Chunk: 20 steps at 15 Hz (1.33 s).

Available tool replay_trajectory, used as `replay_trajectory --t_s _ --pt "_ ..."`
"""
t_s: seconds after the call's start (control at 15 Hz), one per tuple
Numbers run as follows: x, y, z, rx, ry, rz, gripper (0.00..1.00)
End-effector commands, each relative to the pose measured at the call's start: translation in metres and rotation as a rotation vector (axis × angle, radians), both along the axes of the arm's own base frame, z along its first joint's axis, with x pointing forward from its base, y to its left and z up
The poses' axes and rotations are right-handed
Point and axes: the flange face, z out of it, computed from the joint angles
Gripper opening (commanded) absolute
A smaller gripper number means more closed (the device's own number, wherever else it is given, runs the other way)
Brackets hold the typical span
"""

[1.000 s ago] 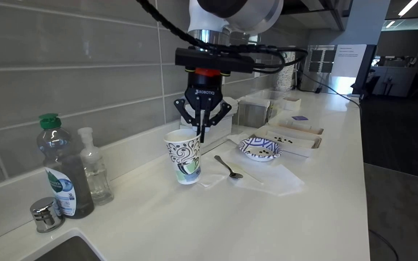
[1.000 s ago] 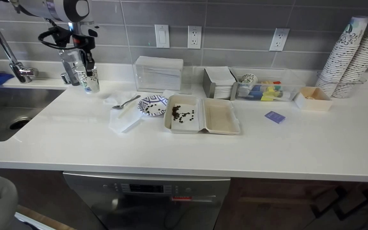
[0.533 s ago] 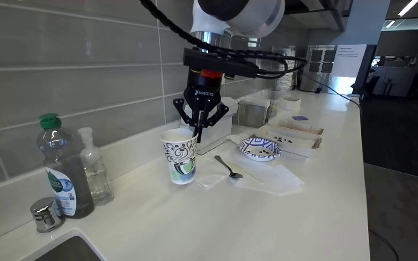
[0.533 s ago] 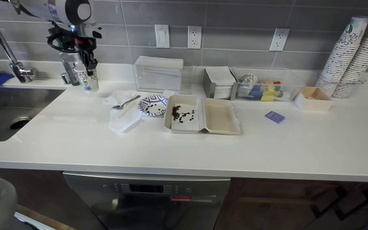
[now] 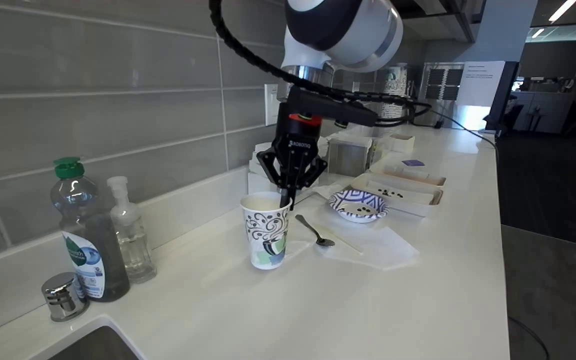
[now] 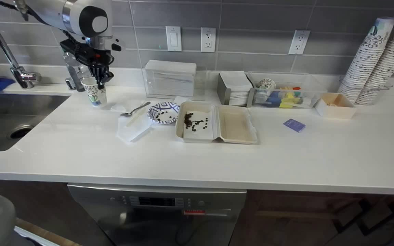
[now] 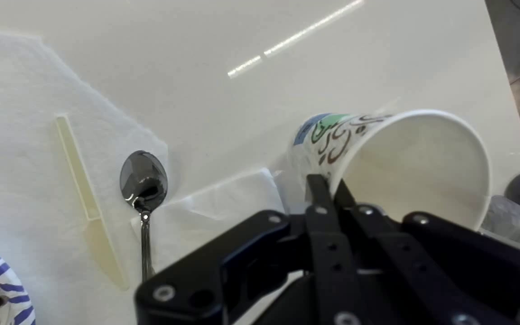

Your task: Put the cup upright

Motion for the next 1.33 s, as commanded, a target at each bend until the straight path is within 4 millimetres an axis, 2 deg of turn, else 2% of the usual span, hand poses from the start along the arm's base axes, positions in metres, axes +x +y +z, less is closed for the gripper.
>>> replay_trajectory --t_s 0.0,0.33,0.87,0.93,1.07,1.27 --pt "-0.012 -0.01 -0.009 -0.011 0.027 0.058 0.01" --pt "-0.02 -0.018 -0.018 -0.031 0.044 0.135 0.01" --pt "-0.026 -0.027 -0.02 -0.102 0.01 0.182 0.01" --pt "-0.028 -0.027 -0.021 -0.105 0.014 0.186 0.29" --pt "-0.029 -0.026 -0.021 -0.105 0.015 0.195 0.37" --pt "-0.034 -0.022 -0.008 -0.092 0.014 0.216 0.59"
